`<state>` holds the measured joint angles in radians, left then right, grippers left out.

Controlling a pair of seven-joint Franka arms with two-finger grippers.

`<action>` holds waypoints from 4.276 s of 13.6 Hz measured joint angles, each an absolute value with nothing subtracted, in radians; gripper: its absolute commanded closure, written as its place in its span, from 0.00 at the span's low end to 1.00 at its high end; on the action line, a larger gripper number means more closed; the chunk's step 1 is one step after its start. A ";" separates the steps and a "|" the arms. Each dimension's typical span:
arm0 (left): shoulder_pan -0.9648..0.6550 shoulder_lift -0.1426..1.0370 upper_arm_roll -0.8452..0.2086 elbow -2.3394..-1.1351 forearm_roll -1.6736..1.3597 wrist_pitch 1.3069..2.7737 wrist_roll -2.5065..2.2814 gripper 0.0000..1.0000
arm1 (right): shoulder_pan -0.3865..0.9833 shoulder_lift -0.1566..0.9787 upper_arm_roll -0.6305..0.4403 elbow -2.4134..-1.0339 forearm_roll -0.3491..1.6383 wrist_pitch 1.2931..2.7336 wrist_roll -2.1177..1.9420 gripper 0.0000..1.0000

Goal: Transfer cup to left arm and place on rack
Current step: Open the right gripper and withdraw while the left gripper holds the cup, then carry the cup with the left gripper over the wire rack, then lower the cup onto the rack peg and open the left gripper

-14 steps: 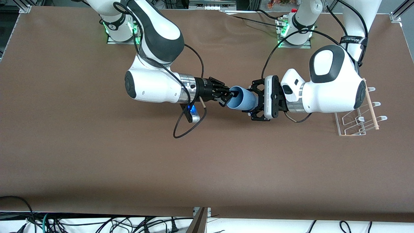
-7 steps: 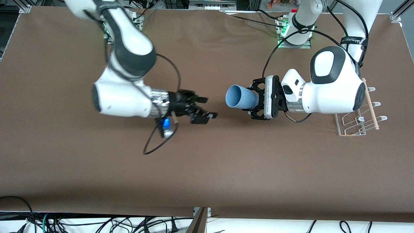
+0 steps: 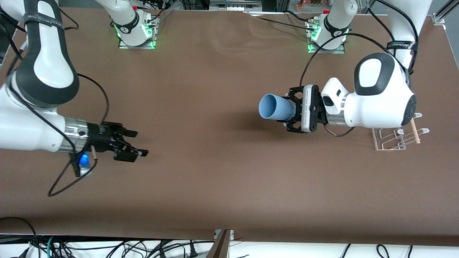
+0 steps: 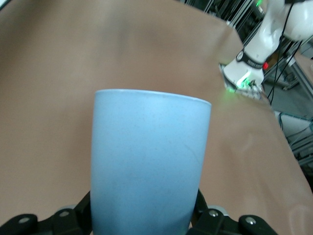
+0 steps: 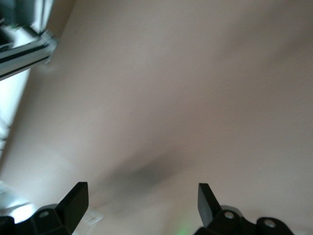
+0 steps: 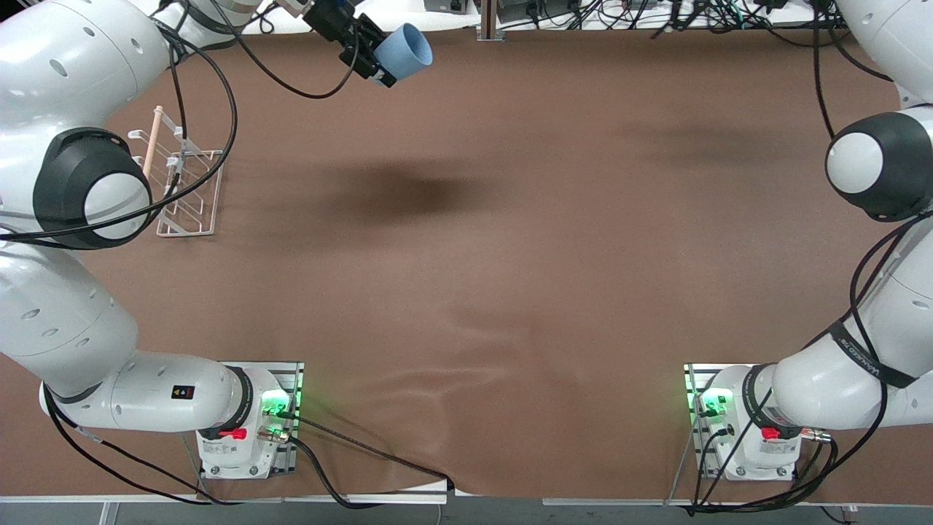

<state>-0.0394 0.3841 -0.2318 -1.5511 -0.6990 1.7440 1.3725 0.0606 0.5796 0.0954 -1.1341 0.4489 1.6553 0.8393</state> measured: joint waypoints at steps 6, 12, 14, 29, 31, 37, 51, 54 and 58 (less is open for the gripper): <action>0.005 0.384 -0.225 -1.551 -0.351 1.709 1.363 1.00 | 0.024 0.500 0.072 -1.171 0.219 1.555 0.671 0.01; 0.008 0.379 -0.220 -1.543 0.121 1.681 1.286 1.00 | 0.024 0.195 0.071 -1.538 0.051 1.601 0.355 0.01; 0.008 0.371 -0.220 -1.531 0.275 1.628 1.262 1.00 | 0.025 0.101 0.057 -1.656 0.002 1.646 0.270 0.01; -0.030 0.388 -0.234 -1.902 1.070 1.256 0.654 1.00 | 0.038 0.042 -0.045 -1.728 -0.026 1.694 -0.046 0.01; -0.030 0.337 -0.234 -2.046 1.107 1.311 0.568 1.00 | 0.076 0.042 -0.038 -1.726 -0.026 1.681 -0.045 0.01; -0.010 0.235 -0.233 -2.266 1.180 1.423 0.446 1.00 | 0.137 0.042 -0.020 -1.711 -0.026 1.649 -0.011 0.01; 0.056 0.249 -0.236 -2.353 1.255 1.534 0.319 0.00 | 0.154 0.042 -0.052 -1.691 -0.026 1.636 -0.033 0.01; 0.055 0.243 -0.236 -2.344 1.255 1.534 0.289 0.00 | 0.154 0.042 -0.052 -1.691 -0.026 1.635 -0.037 0.01; 0.055 0.209 -0.237 -2.190 1.008 1.549 0.259 0.00 | 0.154 0.042 -0.052 -1.691 -0.027 1.635 -0.038 0.01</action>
<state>0.0550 0.2092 -0.2365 -2.1897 1.0079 1.5495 0.2592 0.1539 0.0420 -0.0522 -1.6909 -0.0268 1.6348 -0.0377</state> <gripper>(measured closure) 0.000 0.009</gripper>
